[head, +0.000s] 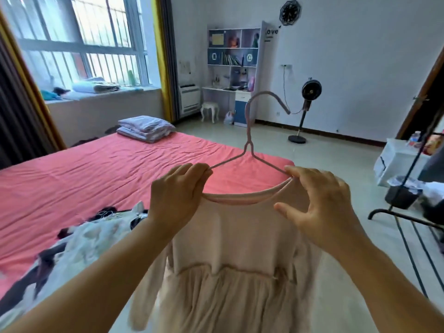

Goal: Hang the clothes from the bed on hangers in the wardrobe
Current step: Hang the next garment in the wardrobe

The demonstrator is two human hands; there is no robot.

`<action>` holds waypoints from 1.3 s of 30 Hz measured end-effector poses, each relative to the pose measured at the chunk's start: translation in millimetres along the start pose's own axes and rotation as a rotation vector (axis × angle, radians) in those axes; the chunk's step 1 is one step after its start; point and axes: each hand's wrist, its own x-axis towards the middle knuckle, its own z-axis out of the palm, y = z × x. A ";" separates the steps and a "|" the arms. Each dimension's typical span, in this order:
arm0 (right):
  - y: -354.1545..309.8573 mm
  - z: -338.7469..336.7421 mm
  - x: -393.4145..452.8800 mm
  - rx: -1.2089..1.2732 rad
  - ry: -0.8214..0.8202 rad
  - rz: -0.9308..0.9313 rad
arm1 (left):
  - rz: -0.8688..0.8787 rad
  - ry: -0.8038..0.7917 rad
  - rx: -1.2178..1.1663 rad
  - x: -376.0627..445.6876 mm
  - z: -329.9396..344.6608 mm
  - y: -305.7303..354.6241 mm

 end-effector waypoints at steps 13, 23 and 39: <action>85.7 135.7 186.7 -0.051 -0.108 0.004 | -0.150 0.047 -0.075 95.3 158.9 -108.9; 162.1 330.3 290.9 -0.015 -0.399 0.033 | -0.475 -0.242 -0.244 98.8 329.1 -228.5; 306.5 779.8 439.7 0.097 -0.916 0.019 | -0.989 -0.640 0.040 84.9 674.1 -460.7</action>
